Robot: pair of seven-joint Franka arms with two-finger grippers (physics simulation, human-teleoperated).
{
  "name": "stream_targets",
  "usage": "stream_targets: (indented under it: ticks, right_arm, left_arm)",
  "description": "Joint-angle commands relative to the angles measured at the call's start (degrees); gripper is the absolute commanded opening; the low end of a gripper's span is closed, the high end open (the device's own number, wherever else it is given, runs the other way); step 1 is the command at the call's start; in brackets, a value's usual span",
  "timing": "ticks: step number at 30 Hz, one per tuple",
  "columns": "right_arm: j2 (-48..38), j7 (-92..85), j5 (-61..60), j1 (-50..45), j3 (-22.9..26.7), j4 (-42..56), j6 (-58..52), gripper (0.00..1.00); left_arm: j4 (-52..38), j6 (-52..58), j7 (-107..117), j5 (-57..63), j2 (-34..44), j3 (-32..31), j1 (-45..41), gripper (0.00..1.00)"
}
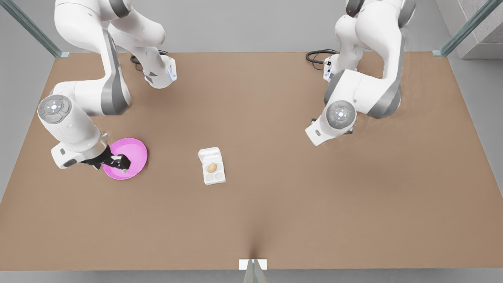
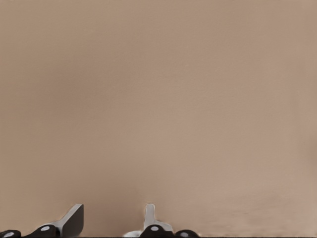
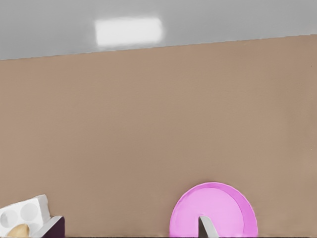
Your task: Pack egg into the box and close the box lid
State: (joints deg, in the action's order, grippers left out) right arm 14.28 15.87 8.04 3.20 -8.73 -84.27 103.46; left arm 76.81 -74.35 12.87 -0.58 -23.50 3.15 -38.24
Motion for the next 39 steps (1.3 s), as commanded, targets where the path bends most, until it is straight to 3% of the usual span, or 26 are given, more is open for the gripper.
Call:
stream_targets:
  ticks: [1, 4, 7, 10, 18, 29, 39]
  right_arm:
    - [-1.0, -16.5, -2.8, 0.1, 1.4, 0.3, -12.7, 1.00]
    - [-0.8, -16.3, -1.4, 0.5, 1.8, 4.1, -13.0, 1.00]
    - [0.3, -7.4, 2.3, -0.4, 1.3, 4.3, -13.7, 1.00]
    - [0.2, -7.4, 1.8, -0.6, 1.3, 4.6, -14.9, 1.00]
    - [0.2, -7.2, -1.2, 0.1, 1.3, 4.9, -17.6, 1.00]
    - [0.2, -7.4, -1.5, 0.0, 1.3, 4.9, -20.1, 1.00]
    - [0.2, -7.4, -1.4, 0.0, 1.3, 4.9, -20.4, 1.00]
  left_arm:
    - [-1.7, -3.4, 58.4, -14.4, -6.1, -0.1, -13.8, 0.21]
    - [-1.7, -29.9, 88.3, -21.7, -12.4, -0.2, -22.8, 0.21]
    - [-1.7, -55.5, 91.3, -22.8, -18.9, -0.1, -27.0, 0.21]
    - [-1.8, -72.7, 85.7, -19.8, -23.6, -0.1, -28.0, 0.21]
    - [-1.8, -78.5, 82.7, -13.2, -30.1, 0.8, -27.4, 0.21]
    - [-1.2, -77.9, 82.5, -11.7, -28.4, 6.4, -25.9, 0.21]
    - [-2.5, -77.9, 82.5, -11.5, -28.4, 6.4, -23.4, 0.21]
